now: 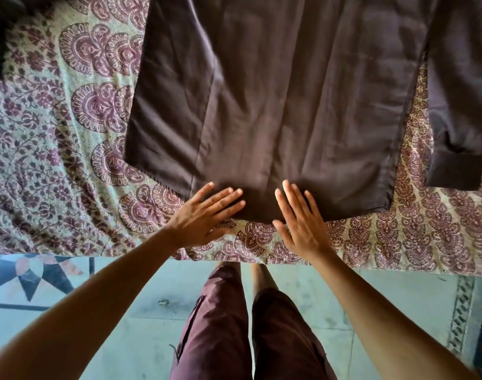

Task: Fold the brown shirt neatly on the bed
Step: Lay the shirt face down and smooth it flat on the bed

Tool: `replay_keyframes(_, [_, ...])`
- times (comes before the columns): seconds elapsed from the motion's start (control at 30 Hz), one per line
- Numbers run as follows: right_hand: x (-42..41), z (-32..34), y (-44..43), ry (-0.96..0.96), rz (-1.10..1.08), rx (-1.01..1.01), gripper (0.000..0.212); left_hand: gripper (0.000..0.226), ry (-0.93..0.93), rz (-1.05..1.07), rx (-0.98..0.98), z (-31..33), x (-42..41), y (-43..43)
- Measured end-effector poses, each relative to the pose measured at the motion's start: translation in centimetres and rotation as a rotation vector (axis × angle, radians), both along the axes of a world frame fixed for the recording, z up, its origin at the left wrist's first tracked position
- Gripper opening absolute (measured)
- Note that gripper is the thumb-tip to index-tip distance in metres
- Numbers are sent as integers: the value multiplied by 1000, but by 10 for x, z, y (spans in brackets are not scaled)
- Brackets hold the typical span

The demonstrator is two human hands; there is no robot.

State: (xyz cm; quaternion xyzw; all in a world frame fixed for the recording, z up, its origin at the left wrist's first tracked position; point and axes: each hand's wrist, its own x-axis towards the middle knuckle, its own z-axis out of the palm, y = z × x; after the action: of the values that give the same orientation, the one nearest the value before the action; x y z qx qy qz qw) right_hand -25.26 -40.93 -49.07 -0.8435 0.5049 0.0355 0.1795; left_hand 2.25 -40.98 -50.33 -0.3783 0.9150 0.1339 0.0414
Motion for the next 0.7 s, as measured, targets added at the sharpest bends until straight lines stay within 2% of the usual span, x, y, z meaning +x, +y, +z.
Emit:
replay_keyframes(0.1, [27, 5, -30, -28, -131, -35, 60, 59, 14, 309, -18, 9, 0, -35])
replay_keyframes(0.23, [34, -4, -67, 85, -263, 2, 62, 62, -118, 585, 75, 8, 23, -70])
replay_keyframes(0.37, [14, -10, -64, 146, -185, -13, 63, 69, -177, 882, 126, 7, 84, -58])
replay_keyframes(0.5, [25, -3, -69, 128, -286, -32, 62, 69, -135, 1144, 100, 16, 85, -66])
replay_keyframes(0.57, [40, 1, -86, 99, -331, -61, 63, 66, -111, 1102, 45, 20, 66, -90])
replay_keyframes(0.7, [76, 1, -150, 56, -331, -102, 63, 62, -19, 583, -8, 12, 13, -149])
